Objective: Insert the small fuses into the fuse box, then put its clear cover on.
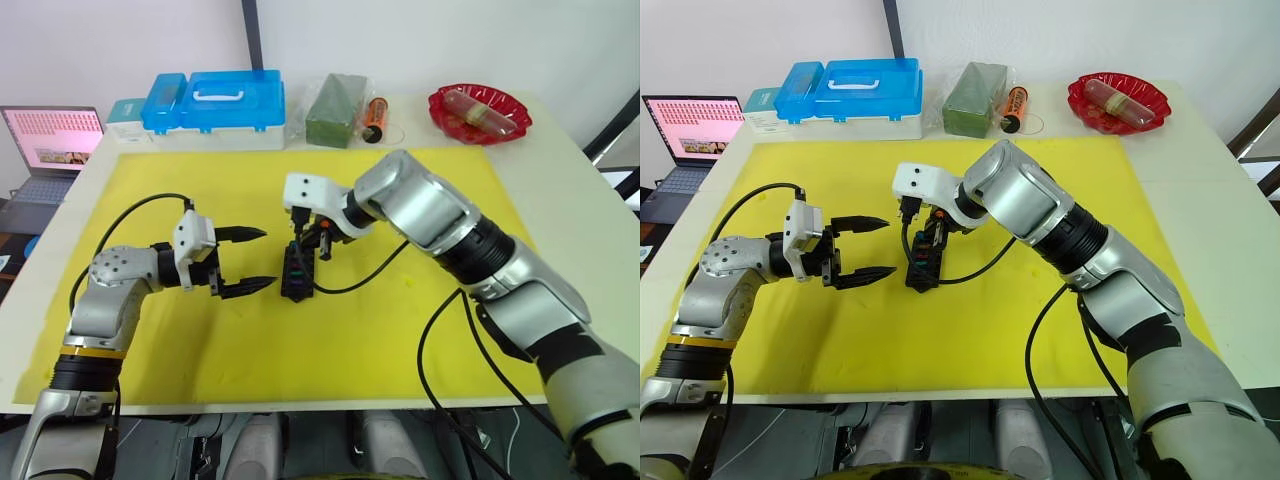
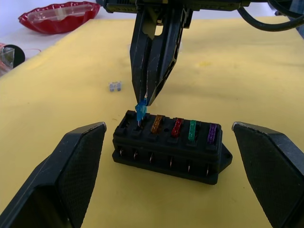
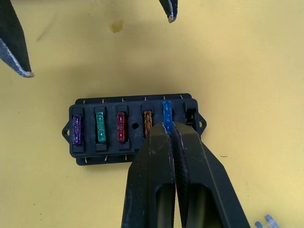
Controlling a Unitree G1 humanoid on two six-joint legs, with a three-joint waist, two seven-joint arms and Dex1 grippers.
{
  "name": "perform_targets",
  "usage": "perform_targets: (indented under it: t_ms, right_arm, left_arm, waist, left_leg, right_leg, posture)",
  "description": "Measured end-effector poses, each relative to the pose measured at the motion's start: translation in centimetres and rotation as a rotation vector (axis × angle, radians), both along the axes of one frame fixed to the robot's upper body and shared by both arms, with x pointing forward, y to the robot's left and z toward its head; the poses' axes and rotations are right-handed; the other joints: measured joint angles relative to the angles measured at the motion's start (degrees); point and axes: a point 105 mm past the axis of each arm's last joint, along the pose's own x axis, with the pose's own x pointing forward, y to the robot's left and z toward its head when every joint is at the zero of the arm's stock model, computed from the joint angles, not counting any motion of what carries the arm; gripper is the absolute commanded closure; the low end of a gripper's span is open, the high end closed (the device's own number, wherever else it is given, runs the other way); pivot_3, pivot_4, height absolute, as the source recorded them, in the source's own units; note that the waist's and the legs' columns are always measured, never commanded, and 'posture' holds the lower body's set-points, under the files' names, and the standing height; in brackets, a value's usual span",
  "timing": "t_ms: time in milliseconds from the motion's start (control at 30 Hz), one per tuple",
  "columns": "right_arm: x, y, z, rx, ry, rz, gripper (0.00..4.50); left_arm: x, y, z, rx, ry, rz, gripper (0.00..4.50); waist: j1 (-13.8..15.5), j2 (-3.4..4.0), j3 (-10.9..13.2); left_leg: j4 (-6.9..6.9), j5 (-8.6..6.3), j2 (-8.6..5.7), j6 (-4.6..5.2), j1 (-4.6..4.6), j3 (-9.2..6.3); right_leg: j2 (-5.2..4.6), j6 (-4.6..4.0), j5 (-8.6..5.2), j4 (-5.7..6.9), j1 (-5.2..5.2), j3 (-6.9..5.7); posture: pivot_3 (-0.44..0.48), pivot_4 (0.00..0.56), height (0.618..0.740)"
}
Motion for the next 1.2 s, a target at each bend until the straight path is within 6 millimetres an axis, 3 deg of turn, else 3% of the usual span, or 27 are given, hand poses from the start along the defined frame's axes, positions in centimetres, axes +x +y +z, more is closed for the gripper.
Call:
perform_targets:
  t_ms: [1200]
  right_arm:
    - [0.4,-0.3,-1.2,-0.010,0.037,-0.036,4.47]
  left_arm:
    - [0.0,0.0,0.0,0.001,-0.001,0.000,0.00]
  waist:
    - [0.0,0.00,0.0]
  left_leg:
    - [0.00,0.00,0.00,0.00,0.00,0.00]
  right_leg:
    - [0.00,0.00,0.00,0.00,0.00,0.00]
  posture:
    - [0.000,0.150,0.740]
